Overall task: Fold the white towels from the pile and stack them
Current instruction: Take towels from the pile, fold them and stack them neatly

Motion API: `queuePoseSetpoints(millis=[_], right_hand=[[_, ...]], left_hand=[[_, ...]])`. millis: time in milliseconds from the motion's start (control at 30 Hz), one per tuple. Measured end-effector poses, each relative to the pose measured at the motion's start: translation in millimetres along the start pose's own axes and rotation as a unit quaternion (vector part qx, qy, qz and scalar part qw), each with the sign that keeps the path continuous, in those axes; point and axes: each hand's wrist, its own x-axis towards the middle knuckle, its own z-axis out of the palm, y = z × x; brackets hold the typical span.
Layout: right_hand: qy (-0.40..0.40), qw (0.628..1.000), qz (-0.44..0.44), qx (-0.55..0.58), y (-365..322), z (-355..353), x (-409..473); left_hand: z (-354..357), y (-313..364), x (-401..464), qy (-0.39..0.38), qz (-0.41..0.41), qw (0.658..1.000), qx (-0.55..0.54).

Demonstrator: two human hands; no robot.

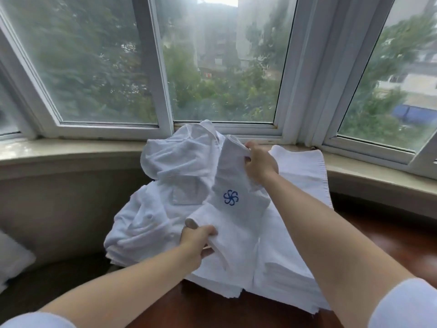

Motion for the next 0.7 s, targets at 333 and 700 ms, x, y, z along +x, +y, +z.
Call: queuePoseSetpoints(millis=[333, 700], right_hand=[[-0.063, 0.991, -0.008, -0.121, 24.7, 27.8, 10.5], [-0.066, 0.981, -0.002, -0.182, 19.0, 32.6, 23.5]], left_hand=[[-41.7, 17.2, 58.6, -0.023, -0.067, 0.99, 0.122], [-62.5, 15.1, 55.2, -0.192, -0.166, 0.876, 0.411]])
